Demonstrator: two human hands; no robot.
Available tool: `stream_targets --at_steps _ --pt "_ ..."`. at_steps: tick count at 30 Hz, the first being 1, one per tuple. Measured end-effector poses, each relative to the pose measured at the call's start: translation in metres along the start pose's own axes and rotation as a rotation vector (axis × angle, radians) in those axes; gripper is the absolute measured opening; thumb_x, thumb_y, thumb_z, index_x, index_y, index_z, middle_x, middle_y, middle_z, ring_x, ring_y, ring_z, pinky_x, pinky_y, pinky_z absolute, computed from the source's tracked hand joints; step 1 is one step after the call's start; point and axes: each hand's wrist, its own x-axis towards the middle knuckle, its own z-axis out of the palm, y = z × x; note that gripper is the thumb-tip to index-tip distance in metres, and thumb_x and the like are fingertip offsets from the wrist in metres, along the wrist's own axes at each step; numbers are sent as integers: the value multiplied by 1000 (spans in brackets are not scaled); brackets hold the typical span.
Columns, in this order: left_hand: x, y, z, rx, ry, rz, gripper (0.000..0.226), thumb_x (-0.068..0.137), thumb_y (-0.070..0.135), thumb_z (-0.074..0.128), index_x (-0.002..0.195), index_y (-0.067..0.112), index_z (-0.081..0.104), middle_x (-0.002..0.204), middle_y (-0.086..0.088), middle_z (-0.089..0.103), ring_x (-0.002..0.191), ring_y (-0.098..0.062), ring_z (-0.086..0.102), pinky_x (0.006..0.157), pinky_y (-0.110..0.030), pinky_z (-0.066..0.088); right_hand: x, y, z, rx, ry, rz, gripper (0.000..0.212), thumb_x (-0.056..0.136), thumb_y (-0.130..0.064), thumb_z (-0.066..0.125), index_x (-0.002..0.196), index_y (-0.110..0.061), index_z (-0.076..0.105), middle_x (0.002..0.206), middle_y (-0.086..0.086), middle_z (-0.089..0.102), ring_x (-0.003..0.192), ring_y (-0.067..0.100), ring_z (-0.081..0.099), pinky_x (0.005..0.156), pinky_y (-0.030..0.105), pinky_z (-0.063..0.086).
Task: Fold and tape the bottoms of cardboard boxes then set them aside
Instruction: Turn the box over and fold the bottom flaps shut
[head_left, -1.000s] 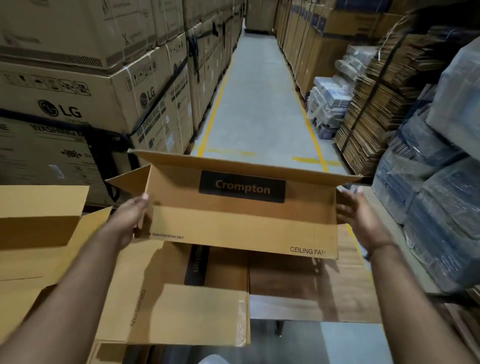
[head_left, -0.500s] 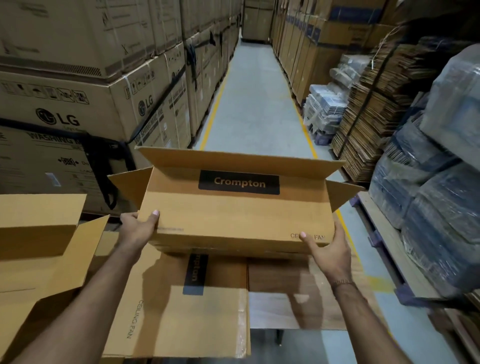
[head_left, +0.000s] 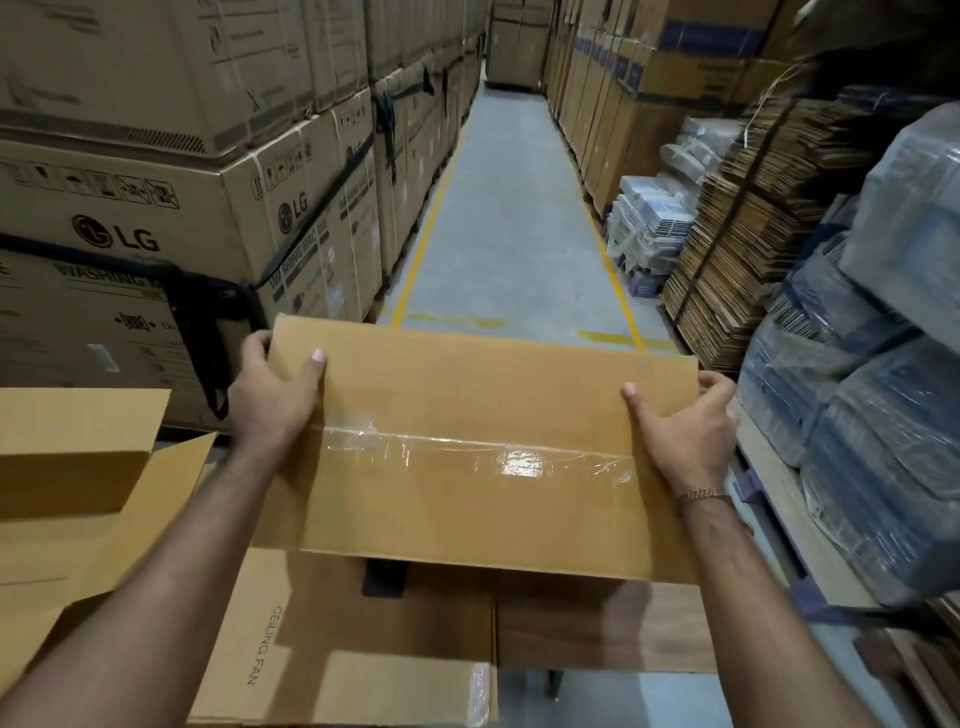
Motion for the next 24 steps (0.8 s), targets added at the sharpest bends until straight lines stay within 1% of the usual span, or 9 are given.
stream_targets --at_steps 3,6,8,11,13,15,17,20,24 --pt "2 -10 8 120 -73 -69 58 98 42 68 148 21 49 137 -15 62 123 -39 59 98 -52 51 7 16 16 -55 -152 66 88 75 -59 83 137 -12 43 131 19 62 126 41 55 103 48 49" --pt "2 -32 24 216 -251 -184 58 99 42 67 146 14 49 134 -17 62 113 -38 60 89 -47 52 7 41 37 -149 -379 70 72 76 -49 83 131 -15 50 128 14 64 122 37 59 100 44 52" --pt "3 -53 36 271 -397 -193 80 98 45 68 159 10 29 147 -20 53 122 -40 55 93 -47 51 2 59 49 -265 -542 11 64 85 -42 79 134 -11 51 134 16 57 129 39 53 104 43 47" --pt "5 -80 55 434 -529 -99 107 95 57 66 167 16 -3 171 -18 13 152 -44 27 120 -57 32 -1 77 62 -387 -649 -4 79 96 -43 66 159 -10 32 165 19 26 151 38 28 122 42 29" --pt "1 -89 64 524 -570 -77 103 97 64 59 167 22 -3 174 -15 -6 157 -45 13 124 -63 20 -3 85 69 -468 -635 -26 66 98 -46 60 153 -15 41 164 18 27 147 41 32 120 46 32" --pt "-8 -93 69 593 -591 -26 96 100 65 52 167 22 -1 174 -15 -13 158 -43 4 125 -63 12 -12 88 74 -528 -591 -53 55 98 -49 57 144 -19 52 155 15 37 138 42 39 114 50 38" --pt "-13 -98 73 656 -565 41 92 102 67 43 167 19 -1 173 -17 -17 160 -40 -5 125 -61 8 -28 87 78 -479 -510 -82 52 98 -47 56 143 -19 54 153 14 39 138 41 37 115 51 36" --pt "-22 -108 72 742 -489 148 88 103 70 24 167 14 1 173 -17 -14 160 -35 -11 123 -63 12 -50 87 81 -411 -359 -133 50 99 -46 58 140 -19 58 156 14 39 145 36 31 119 52 30" --pt "-35 -112 73 782 -383 277 85 103 69 13 167 12 13 175 -14 2 161 -33 -3 121 -63 24 -64 98 86 -383 -265 -235 53 92 -65 61 128 -27 68 148 7 48 140 30 37 116 53 35"
